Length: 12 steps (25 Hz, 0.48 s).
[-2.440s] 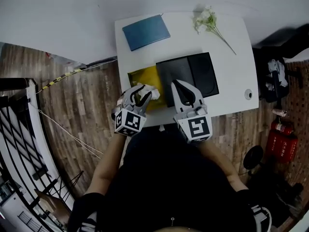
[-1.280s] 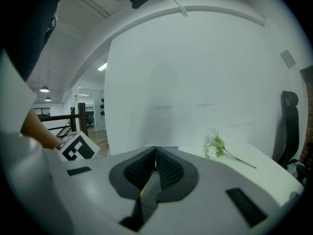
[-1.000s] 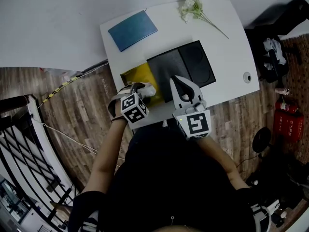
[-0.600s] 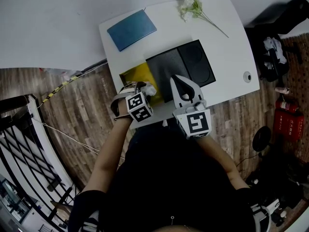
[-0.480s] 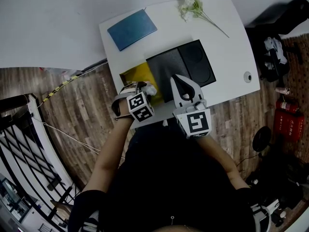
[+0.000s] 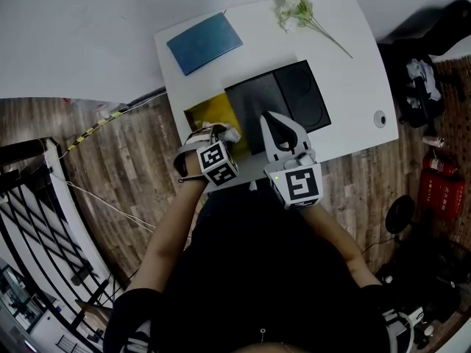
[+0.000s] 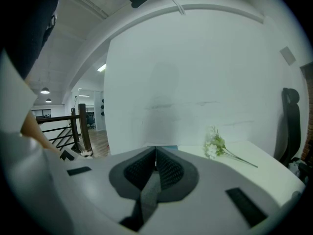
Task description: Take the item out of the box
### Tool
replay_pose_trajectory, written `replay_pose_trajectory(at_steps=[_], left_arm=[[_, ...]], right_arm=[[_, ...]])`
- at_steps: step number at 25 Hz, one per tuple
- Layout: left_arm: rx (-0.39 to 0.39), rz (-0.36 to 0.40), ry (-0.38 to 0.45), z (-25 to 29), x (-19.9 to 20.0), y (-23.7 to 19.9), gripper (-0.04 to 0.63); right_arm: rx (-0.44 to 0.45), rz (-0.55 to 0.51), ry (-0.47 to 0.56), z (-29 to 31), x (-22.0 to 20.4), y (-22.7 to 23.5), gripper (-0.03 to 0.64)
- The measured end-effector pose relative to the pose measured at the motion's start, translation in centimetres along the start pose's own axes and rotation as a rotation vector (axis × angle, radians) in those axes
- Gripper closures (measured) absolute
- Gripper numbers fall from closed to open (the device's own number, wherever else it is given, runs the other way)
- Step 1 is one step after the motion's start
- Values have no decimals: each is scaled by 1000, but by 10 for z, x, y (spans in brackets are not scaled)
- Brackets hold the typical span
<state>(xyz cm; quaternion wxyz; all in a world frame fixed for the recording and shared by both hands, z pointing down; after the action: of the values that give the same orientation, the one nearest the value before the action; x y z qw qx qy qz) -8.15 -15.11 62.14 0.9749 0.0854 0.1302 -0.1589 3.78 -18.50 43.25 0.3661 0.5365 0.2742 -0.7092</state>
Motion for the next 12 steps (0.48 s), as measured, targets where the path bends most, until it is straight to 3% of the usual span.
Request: replay_pose_trajectory(at_steps=[12], left_arm=[[12, -7, -25, -7, 1, -3, 498]], right_arm=[[13, -12, 13, -7, -2, 6, 604]])
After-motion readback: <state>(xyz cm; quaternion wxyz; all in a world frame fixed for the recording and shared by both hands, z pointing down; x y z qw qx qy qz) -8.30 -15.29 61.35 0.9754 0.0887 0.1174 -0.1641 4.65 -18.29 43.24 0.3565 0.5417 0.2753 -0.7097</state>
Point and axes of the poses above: the fingertips, and each gripper's own axes: z forward along the fingers, y to its right, x out of its top, the point moved 5 cm from there along -z, backward along the fingers, and after that the axes turned 2 degrees about -z, right-handed, at the moved point
